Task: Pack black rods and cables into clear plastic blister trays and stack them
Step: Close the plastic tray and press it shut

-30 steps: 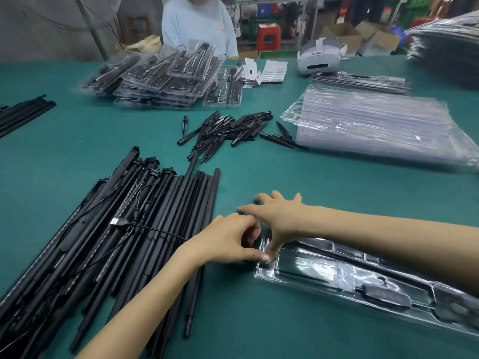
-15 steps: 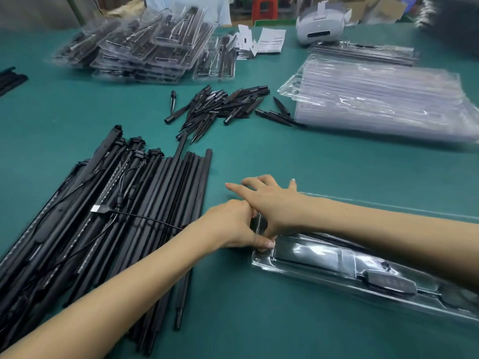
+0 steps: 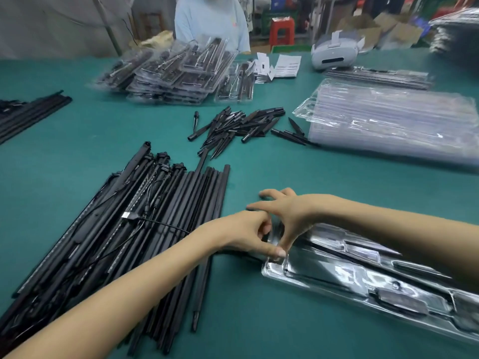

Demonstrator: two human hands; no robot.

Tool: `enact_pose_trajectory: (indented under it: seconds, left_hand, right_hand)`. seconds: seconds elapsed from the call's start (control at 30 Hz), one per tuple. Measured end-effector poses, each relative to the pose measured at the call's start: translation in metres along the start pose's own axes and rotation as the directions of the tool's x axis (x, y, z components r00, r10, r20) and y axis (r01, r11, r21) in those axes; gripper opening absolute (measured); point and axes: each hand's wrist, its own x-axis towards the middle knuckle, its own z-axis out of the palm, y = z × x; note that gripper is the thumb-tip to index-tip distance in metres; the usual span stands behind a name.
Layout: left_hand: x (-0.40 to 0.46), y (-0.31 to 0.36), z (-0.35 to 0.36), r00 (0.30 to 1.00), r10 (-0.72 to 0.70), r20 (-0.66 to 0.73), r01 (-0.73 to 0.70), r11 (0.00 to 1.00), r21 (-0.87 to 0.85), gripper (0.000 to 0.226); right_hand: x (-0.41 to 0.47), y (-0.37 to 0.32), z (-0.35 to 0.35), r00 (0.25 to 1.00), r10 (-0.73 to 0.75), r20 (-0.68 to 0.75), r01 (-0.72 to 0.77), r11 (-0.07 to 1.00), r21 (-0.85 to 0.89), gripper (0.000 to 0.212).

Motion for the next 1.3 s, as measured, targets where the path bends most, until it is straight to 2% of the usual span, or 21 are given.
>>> enact_pose_trajectory:
  seconds: [0.3,0.57,0.73,0.9,1.07,1.23,1.3]
  left_hand:
    - [-0.002,-0.005,0.006,0.999,-0.008,-0.048,0.005,0.998,-0.064,0.043]
    - [-0.004,0.005,0.008,0.998,-0.038,-0.040,0.039,0.999,0.031,0.052]
    - [0.003,0.011,0.010,0.997,-0.065,-0.046,0.068,0.996,0.062,0.041]
    - [0.008,0.008,0.012,0.997,-0.069,-0.047,0.071,0.997,0.037,0.040]
    - [0.005,0.011,0.014,0.998,-0.060,-0.031,0.063,0.993,0.098,0.044]
    - [0.002,0.023,0.009,0.996,-0.088,-0.019,0.090,0.979,0.182,0.031]
    - [-0.003,0.029,0.006,0.992,-0.109,-0.059,0.121,0.957,0.263,0.043]
  right_hand:
    - [-0.004,-0.004,-0.001,0.999,0.031,0.036,-0.031,0.999,0.007,0.115]
    - [-0.004,-0.020,0.009,0.984,0.175,-0.041,-0.176,0.984,-0.013,0.119]
    - [0.000,-0.024,0.007,0.983,0.183,-0.020,-0.184,0.983,-0.005,0.115]
    - [0.005,-0.024,0.007,0.983,0.183,-0.010,-0.183,0.983,0.003,0.118]
    - [0.009,-0.024,0.013,0.987,0.153,-0.053,-0.152,0.988,0.034,0.117]
    - [0.007,-0.019,0.019,0.980,0.150,-0.134,-0.137,0.985,0.101,0.108]
    - [0.004,-0.014,0.018,0.979,0.153,-0.137,-0.134,0.981,0.138,0.109]
